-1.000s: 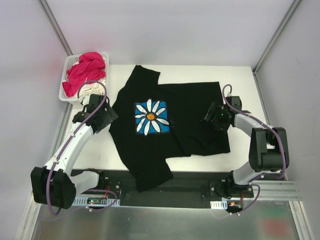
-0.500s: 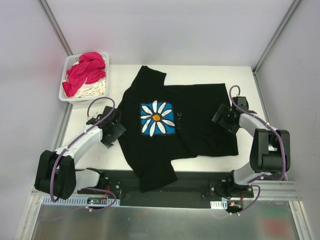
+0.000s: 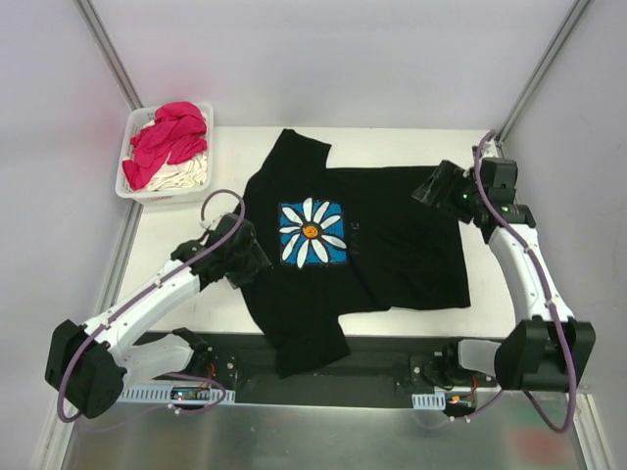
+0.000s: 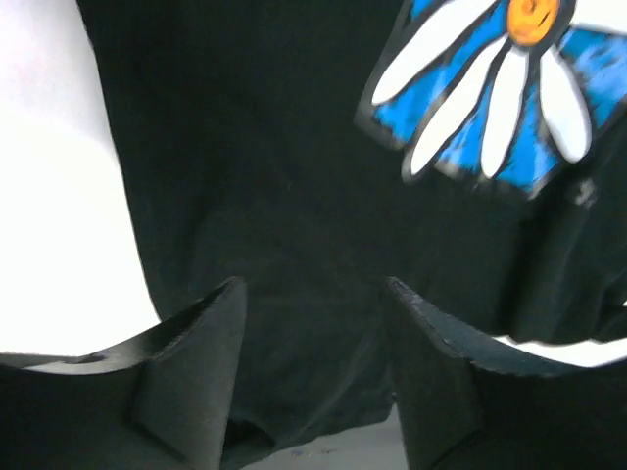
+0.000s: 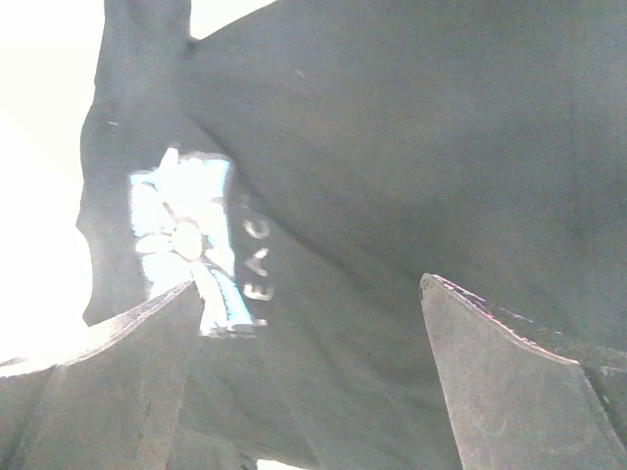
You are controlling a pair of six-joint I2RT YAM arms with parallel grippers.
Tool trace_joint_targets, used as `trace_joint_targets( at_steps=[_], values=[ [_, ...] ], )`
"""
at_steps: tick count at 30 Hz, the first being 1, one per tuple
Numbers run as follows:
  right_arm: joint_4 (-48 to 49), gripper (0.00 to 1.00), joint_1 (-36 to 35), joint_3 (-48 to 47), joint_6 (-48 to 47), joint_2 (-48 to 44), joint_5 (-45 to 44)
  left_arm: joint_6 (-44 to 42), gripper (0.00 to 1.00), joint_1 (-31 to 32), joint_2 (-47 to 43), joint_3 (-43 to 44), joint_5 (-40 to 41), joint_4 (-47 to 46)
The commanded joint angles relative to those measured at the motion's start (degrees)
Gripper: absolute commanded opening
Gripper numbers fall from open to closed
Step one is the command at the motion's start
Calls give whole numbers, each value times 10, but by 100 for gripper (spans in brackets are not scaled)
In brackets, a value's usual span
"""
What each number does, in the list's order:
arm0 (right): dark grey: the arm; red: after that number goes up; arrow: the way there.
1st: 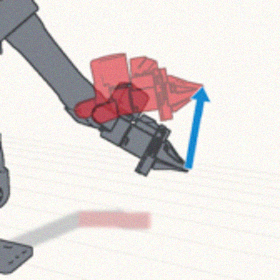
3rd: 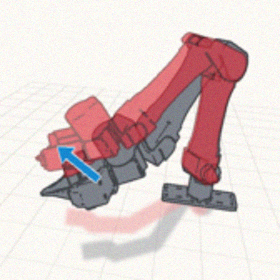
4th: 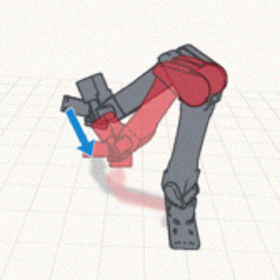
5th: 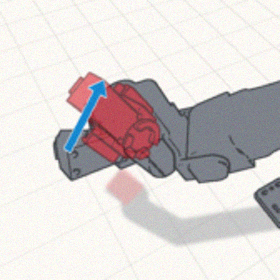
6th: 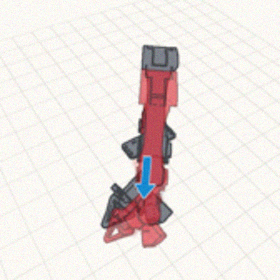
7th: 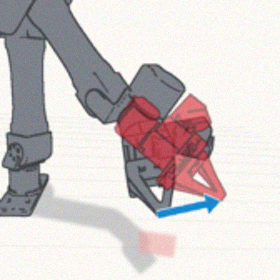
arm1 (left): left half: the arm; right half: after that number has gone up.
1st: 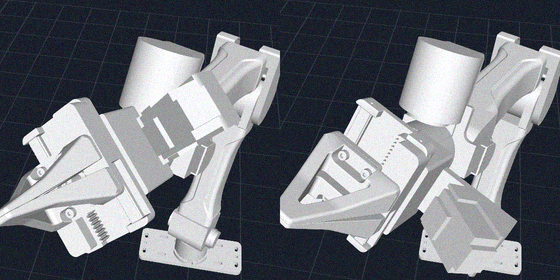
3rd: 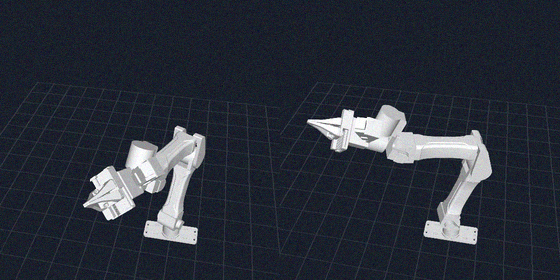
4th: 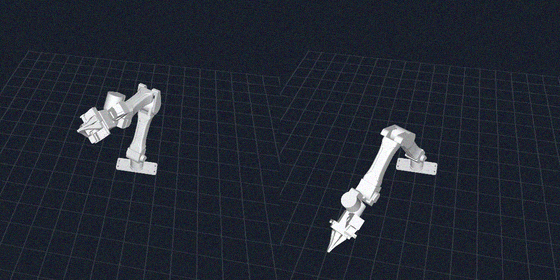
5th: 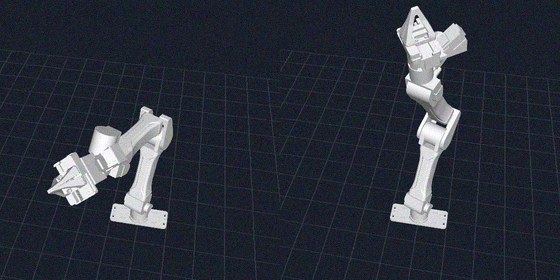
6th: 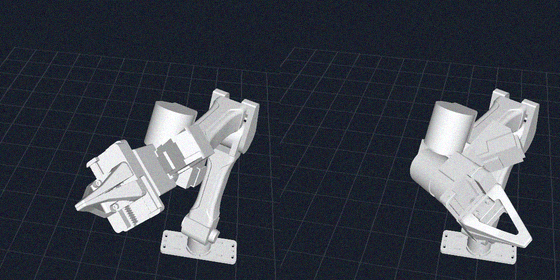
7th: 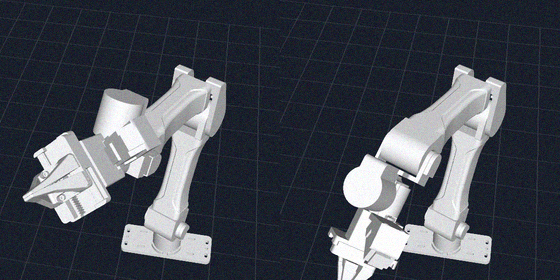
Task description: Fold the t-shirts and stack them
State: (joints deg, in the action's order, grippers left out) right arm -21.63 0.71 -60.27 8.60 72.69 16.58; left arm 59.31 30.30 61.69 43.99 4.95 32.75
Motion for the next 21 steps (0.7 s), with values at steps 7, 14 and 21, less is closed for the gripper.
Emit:
trace_joint_targets(
  at_steps=[7,14,21],
  values=[
    [4,96,-60,54,45,-73,40,149,40,169,4,-70,-15,42],
    [-9,96,-66,75,40,-83,24,228,40,228,48,-136,-1,33],
    [-31,96,-66,99,34,-102,-16,291,37,232,-63,-219,8,67]
  ],
)
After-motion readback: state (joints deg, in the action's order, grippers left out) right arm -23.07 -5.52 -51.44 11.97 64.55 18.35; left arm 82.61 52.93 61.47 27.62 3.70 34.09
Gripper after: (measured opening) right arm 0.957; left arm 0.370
